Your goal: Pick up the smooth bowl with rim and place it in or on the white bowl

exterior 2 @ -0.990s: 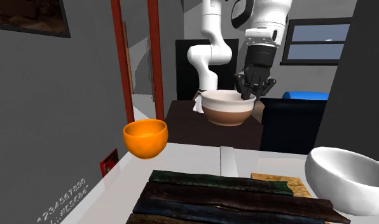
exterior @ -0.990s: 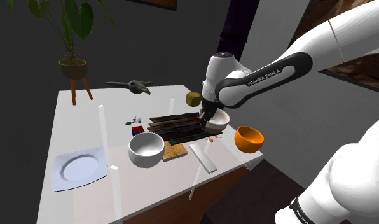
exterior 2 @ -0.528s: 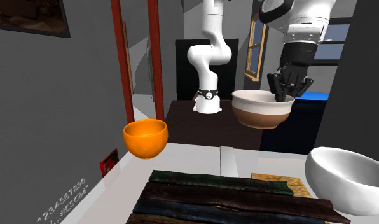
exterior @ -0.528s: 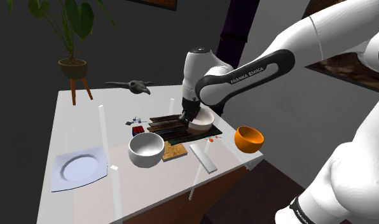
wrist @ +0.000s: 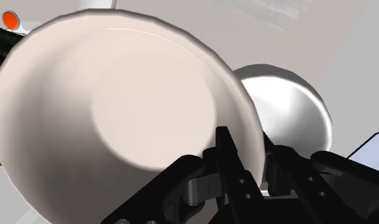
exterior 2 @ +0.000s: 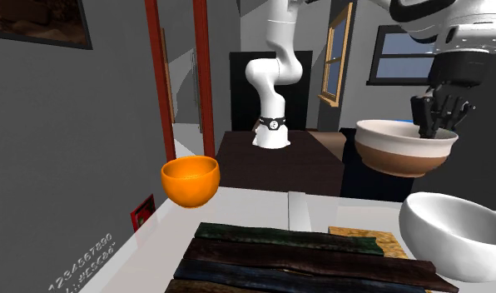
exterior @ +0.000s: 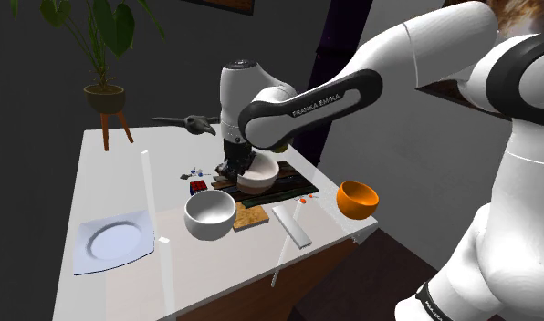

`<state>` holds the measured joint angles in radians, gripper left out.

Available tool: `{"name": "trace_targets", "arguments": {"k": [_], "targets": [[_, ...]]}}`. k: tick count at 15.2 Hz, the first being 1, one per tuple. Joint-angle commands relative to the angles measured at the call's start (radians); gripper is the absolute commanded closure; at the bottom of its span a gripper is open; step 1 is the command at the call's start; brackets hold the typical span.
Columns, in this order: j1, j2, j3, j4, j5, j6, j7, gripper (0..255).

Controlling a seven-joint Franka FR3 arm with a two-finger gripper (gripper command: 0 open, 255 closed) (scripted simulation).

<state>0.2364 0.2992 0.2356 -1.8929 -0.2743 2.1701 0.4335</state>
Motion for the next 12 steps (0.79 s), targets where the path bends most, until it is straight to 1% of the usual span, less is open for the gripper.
{"name": "trace_targets", "arguments": {"k": [1,6,7,8,12], "targets": [[0.03,0.062,0.007,0.091,-0.013,-0.037,0.033,255],[0.11,0.224,0.015,0.346,-0.039,-0.146,0.09,255],[0.128,0.26,0.015,0.405,-0.043,-0.171,0.099,255],[0.154,0.316,0.015,0.497,-0.05,-0.211,0.109,255],[0.155,0.335,0.01,0.473,-0.057,-0.169,0.119,255]]}}
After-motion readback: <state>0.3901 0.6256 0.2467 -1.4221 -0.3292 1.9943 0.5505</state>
